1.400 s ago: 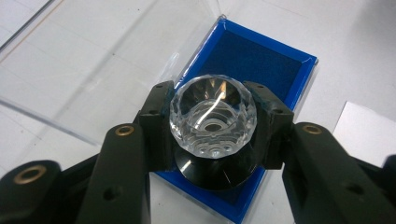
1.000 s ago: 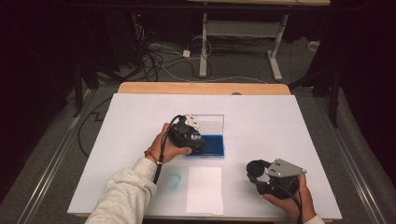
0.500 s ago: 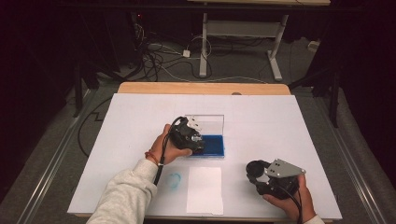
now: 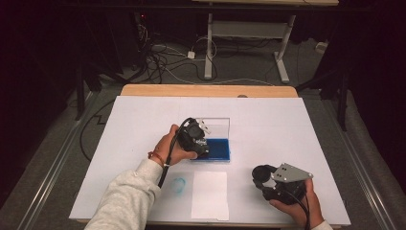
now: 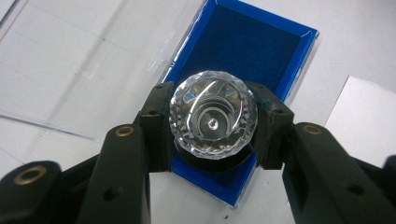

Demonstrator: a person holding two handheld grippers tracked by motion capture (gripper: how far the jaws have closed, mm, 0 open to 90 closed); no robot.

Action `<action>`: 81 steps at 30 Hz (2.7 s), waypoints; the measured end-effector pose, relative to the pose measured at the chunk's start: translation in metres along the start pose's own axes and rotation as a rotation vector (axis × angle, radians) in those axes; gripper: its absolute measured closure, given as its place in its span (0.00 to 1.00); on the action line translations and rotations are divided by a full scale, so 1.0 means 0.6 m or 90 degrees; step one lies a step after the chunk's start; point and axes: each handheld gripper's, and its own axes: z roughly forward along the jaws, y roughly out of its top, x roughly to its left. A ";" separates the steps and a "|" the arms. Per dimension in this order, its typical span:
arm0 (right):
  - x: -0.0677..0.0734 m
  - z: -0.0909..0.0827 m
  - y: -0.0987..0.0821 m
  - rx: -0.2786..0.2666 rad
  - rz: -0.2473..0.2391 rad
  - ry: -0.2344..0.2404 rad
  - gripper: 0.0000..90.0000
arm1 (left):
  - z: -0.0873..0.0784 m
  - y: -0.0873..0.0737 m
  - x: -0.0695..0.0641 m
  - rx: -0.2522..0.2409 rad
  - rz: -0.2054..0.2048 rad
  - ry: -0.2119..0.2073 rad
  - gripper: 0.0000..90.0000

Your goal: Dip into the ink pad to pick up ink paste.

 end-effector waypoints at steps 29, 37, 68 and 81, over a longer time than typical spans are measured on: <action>-0.001 -0.002 0.001 -0.003 0.005 -0.007 0.43 | 0.002 0.005 0.000 0.012 0.005 0.000 0.61; -0.001 -0.004 0.002 -0.006 0.003 -0.010 0.43 | 0.003 0.006 -0.002 0.012 0.004 0.004 0.61; -0.015 -0.020 0.000 -0.021 0.009 -0.027 0.43 | 0.020 0.089 -0.040 0.003 0.057 0.003 0.61; -0.011 -0.016 0.000 -0.015 0.007 -0.018 0.43 | 0.036 0.076 -0.044 -0.008 0.062 0.011 0.61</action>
